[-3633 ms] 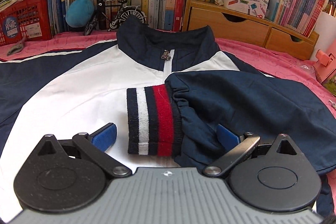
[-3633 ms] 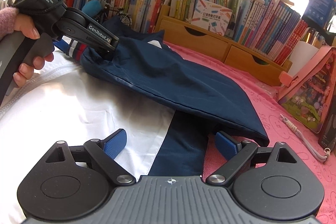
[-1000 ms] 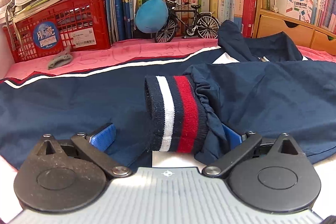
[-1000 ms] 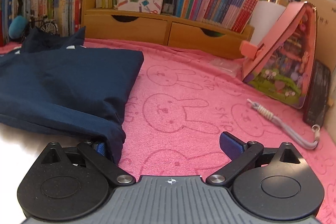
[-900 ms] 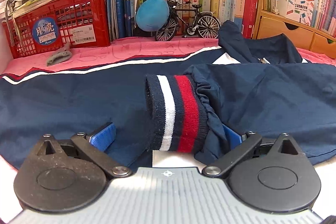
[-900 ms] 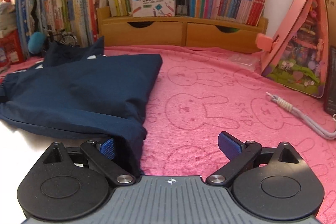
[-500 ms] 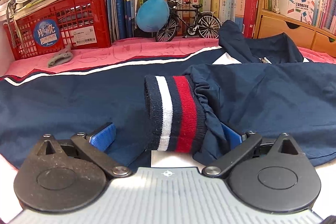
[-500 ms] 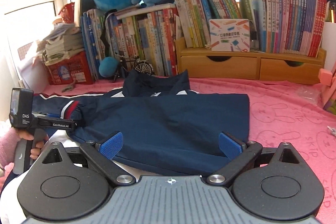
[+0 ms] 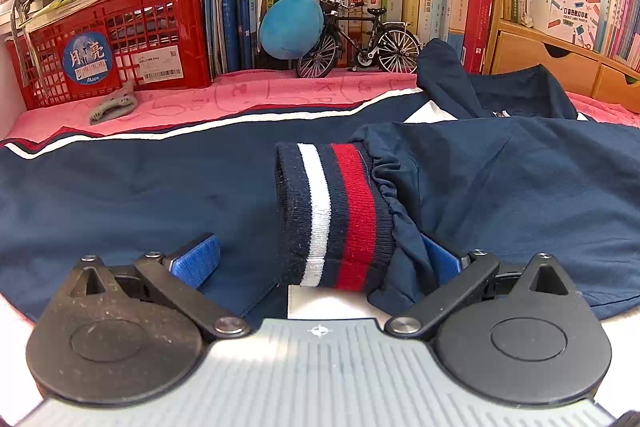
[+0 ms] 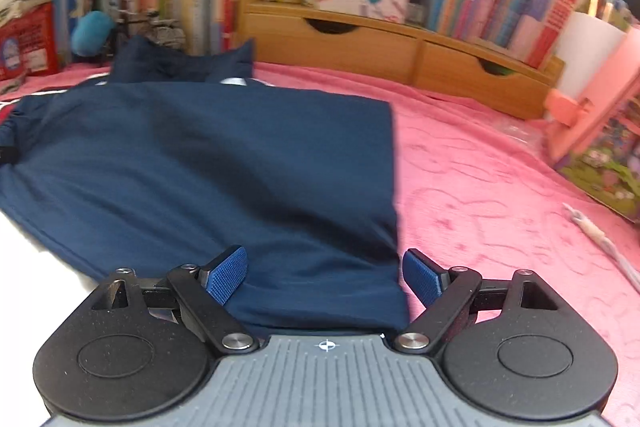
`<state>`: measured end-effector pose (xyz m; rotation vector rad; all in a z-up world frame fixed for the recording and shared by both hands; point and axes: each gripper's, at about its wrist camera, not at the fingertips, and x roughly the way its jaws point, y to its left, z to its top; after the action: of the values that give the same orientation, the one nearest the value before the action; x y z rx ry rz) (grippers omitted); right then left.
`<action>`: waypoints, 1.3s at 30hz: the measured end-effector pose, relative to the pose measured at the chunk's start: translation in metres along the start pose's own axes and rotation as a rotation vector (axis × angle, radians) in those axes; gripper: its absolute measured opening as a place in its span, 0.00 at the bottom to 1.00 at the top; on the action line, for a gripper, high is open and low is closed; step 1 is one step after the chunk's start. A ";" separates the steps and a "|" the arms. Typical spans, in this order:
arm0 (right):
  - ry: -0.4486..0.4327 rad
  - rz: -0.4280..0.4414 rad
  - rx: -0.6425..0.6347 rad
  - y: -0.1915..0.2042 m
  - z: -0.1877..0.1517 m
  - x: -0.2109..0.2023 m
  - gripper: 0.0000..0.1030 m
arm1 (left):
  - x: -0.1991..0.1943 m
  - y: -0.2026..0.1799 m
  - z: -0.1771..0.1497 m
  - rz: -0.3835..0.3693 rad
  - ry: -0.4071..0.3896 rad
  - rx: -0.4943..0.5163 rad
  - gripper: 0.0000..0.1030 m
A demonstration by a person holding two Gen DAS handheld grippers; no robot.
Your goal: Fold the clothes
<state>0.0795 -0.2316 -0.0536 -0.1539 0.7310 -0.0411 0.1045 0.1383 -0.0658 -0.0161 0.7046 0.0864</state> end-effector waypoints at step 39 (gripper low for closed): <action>-0.143 0.488 -0.139 0.189 0.078 -0.016 0.78 | -0.062 0.073 -0.001 -0.097 -0.195 -0.207 0.98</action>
<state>0.1168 -0.0333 -0.0149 -0.1064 0.6122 0.4818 0.0503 0.2062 -0.0251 -0.2375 0.4969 0.0668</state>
